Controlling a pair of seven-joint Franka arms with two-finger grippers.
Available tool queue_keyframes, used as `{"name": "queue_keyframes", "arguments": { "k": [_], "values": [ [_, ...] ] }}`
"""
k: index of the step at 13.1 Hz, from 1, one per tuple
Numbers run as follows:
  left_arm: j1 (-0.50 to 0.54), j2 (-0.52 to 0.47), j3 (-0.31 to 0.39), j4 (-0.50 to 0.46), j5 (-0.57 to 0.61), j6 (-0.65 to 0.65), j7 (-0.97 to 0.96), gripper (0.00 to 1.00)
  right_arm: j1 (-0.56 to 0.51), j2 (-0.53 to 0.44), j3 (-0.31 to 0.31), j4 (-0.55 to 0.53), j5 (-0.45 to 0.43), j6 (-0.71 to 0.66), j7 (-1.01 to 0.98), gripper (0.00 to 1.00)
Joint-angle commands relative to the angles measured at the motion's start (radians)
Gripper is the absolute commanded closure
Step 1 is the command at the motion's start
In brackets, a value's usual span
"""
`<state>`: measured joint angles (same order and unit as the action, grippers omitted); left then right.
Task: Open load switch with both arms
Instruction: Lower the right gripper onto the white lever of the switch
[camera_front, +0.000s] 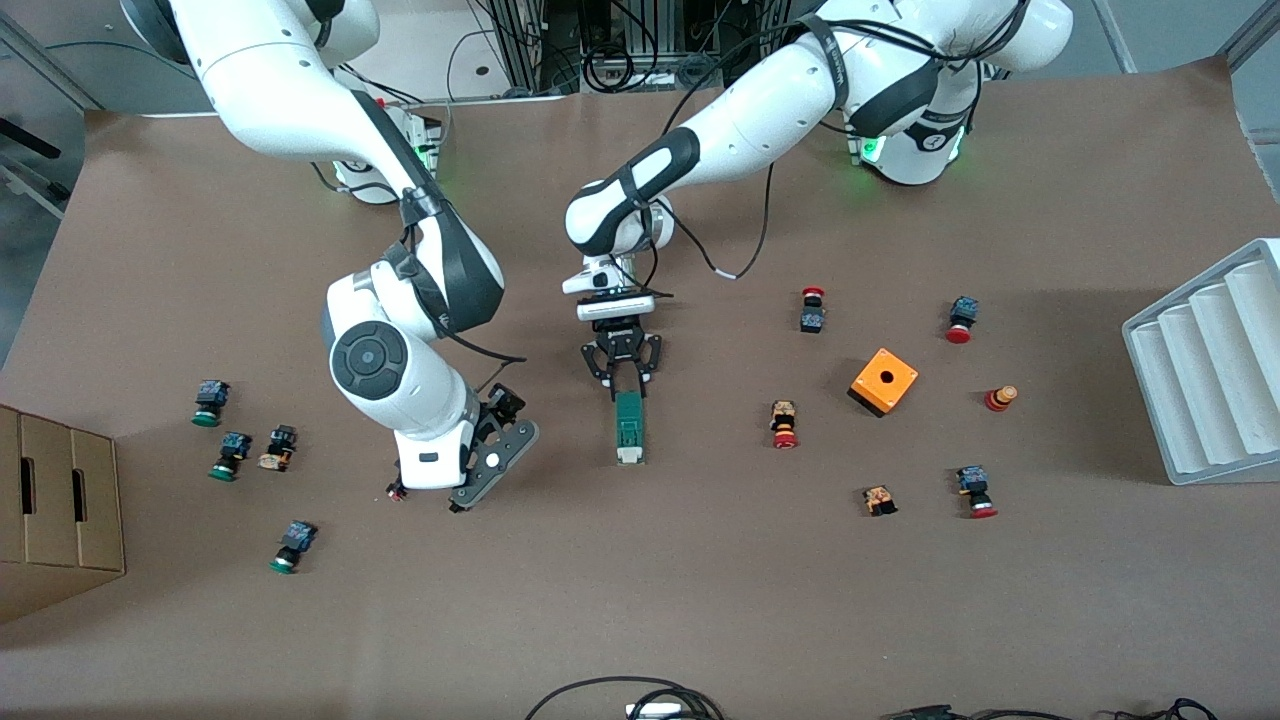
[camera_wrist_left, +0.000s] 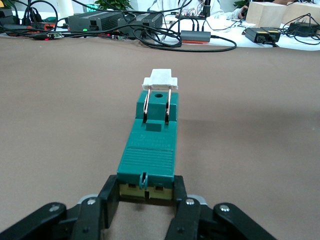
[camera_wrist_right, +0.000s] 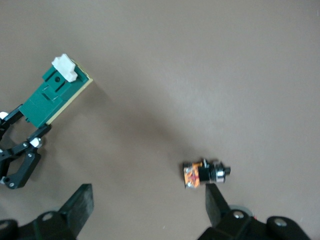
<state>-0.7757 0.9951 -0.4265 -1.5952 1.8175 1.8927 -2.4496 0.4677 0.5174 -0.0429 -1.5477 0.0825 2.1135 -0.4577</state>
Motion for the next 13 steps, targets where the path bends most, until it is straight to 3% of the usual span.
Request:
{"name": "queue_keyframes", "arguments": {
  "k": [1, 10, 13],
  "values": [
    [-0.013, 0.020, 0.008, 0.021, 0.017, 0.000, -0.022, 0.73, 0.005, 0.041, -0.002, 0.021, 0.014, 0.059, -0.062, 0.00],
    [-0.011, 0.020, 0.008, 0.018, 0.017, 0.000, -0.022, 0.73, 0.123, 0.173, -0.015, 0.135, 0.025, 0.103, -0.062, 0.00],
    [-0.013, 0.020, 0.008, 0.017, 0.017, -0.001, -0.022, 0.73, 0.172, 0.170, -0.046, 0.132, 0.026, 0.120, -0.050, 0.00]
  ]
}}
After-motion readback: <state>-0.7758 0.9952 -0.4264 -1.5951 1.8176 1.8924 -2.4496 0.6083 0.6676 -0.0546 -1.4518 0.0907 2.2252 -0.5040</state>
